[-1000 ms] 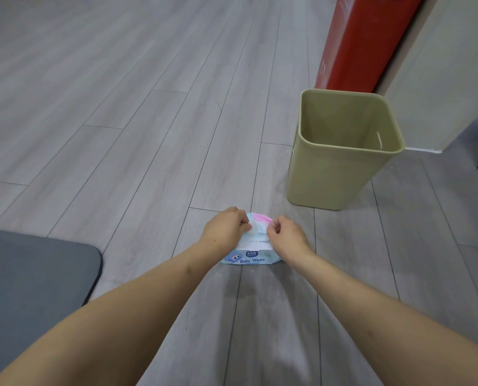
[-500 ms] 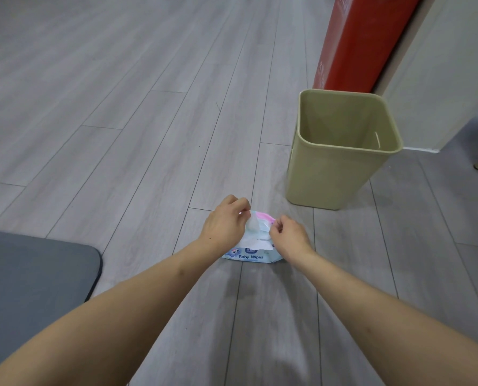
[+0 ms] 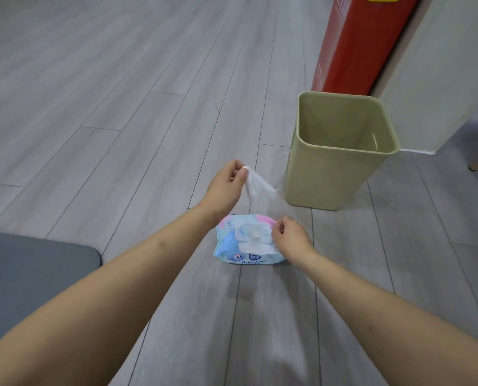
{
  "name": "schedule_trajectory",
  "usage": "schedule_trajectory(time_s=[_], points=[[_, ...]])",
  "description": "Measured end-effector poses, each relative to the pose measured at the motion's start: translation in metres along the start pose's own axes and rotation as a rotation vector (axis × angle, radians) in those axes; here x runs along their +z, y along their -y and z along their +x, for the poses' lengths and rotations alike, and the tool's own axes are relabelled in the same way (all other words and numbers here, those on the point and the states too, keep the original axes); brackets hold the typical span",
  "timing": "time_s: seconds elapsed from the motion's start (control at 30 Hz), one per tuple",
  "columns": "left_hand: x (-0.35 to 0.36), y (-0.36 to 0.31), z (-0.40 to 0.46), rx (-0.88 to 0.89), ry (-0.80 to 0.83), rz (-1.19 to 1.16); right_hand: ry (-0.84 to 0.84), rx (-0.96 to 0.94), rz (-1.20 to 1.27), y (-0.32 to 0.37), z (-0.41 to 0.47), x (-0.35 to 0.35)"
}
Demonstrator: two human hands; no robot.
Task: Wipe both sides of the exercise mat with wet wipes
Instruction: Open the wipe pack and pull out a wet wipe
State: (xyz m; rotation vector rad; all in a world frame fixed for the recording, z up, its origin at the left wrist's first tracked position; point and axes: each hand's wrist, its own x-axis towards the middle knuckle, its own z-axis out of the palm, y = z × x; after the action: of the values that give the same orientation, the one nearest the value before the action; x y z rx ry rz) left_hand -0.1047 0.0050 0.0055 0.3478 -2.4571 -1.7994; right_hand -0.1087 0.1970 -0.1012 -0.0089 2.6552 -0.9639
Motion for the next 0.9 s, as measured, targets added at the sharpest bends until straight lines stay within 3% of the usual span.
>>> schedule_trajectory(time_s=[0.17, 0.27, 0.47, 0.67, 0.8, 0.9], points=[[-0.007, 0.011, -0.002, -0.159, -0.044, -0.192, -0.006, 0.014, 0.141, 0.006, -0.003, -0.001], [-0.011, 0.027, -0.009, -0.294, -0.111, -0.295, -0.106, -0.041, 0.105, 0.010, -0.004, 0.000], [-0.011, 0.054, -0.022, -0.367, -0.151, -0.155, -0.059, -0.007, 0.211, 0.015, -0.001, 0.002], [-0.008, 0.061, -0.031, -0.171, -0.118, 0.164, -0.065, 0.020, 0.312, 0.009, 0.003, 0.008], [0.001, 0.071, -0.037, 0.068, 0.170, 0.693, -0.068, 0.026, 0.340, 0.007, 0.004, 0.008], [0.010, 0.077, -0.041, 0.162, 0.279, 0.854, -0.064, 0.040, 0.365, 0.008, 0.003, 0.007]])
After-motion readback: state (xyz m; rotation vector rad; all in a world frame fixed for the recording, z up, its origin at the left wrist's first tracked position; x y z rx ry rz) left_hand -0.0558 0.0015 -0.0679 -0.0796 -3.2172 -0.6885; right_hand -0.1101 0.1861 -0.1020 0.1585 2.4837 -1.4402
